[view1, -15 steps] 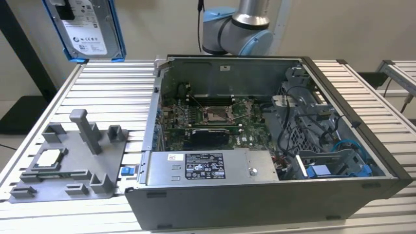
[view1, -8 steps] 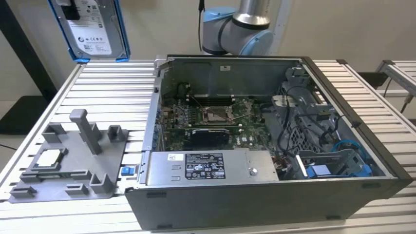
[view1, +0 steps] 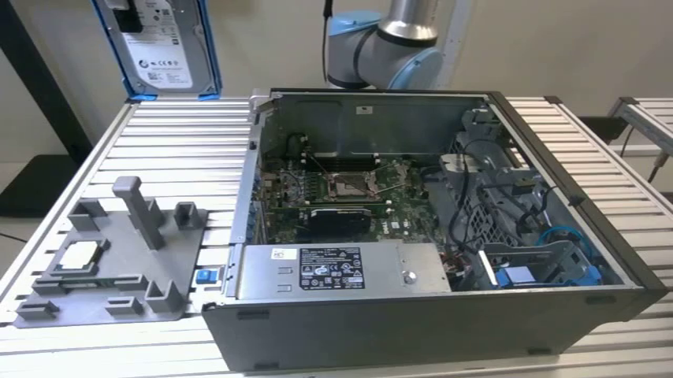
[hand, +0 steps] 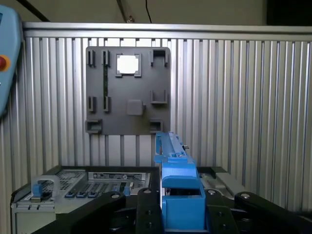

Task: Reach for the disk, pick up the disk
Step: 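Pick up the disk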

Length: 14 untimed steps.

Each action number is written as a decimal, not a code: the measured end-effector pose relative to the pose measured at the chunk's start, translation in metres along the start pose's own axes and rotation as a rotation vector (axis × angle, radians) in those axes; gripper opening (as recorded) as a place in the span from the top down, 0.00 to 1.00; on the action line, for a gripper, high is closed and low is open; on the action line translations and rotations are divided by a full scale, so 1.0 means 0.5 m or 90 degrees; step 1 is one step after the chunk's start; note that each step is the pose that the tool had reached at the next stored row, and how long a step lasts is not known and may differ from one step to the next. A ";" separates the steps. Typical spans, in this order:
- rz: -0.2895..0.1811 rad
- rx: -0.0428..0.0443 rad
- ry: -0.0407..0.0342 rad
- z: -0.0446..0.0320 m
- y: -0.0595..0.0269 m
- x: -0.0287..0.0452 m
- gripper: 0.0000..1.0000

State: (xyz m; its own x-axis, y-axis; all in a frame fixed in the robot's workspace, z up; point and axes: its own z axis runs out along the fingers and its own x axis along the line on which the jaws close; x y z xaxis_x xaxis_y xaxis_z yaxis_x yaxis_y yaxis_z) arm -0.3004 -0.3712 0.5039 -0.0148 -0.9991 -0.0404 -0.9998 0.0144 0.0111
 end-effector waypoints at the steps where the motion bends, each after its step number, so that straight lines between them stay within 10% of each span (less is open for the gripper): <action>1: 0.000 -0.0001 0.0001 0.000 -0.003 0.000 1.00; 14: 0.000 0.0000 0.0000 0.000 -0.040 -0.001 1.00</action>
State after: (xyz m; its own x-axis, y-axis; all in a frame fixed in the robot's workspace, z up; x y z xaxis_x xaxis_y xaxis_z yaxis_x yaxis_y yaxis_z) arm -0.2802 -0.3712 0.5039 -0.0149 -0.9991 -0.0404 -0.9998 0.0144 0.0111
